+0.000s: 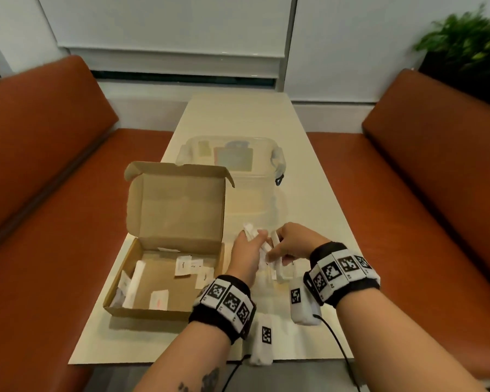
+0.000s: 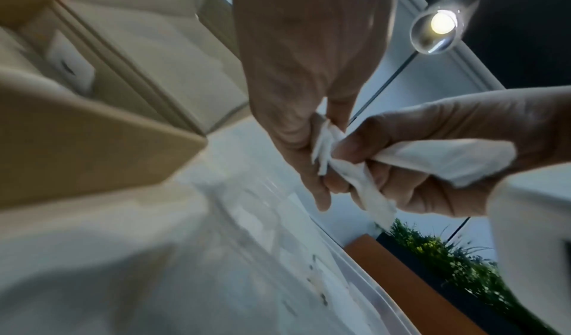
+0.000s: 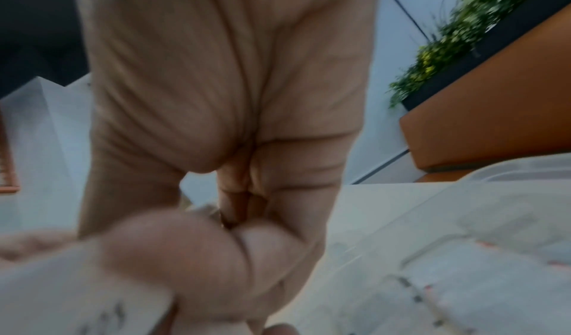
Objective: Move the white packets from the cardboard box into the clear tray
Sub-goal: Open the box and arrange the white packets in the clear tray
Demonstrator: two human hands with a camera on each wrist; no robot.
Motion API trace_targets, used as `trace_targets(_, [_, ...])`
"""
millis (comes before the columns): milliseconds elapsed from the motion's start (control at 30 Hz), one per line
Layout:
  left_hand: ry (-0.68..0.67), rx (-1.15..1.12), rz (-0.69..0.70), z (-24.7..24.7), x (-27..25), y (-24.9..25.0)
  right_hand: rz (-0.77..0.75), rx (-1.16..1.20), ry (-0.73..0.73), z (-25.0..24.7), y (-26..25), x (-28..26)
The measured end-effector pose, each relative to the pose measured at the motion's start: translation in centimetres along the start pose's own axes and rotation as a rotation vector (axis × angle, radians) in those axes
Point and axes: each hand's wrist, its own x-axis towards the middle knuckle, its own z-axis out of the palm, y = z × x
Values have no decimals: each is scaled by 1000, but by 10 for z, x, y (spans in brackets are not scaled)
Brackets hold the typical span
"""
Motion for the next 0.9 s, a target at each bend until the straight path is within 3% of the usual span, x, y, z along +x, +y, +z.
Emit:
trace_targets(200, [65,-95,-8,23,12,-9,-10,374,120,-24,34,-6])
trace_targets(433, [-13,36,27,29,21,-13,-89,501,452,-36,46,2])
trace_targets(667, [-129,135,19,23,19,-7,-81,665,415,-30,44,8])
trace_targets(800, [-84,125,15,18,21,-8,-51,711,375,-21,39,9])
trace_targets(900, [10,83,39,13,23,-7,-34,735,442,-16,37,9])
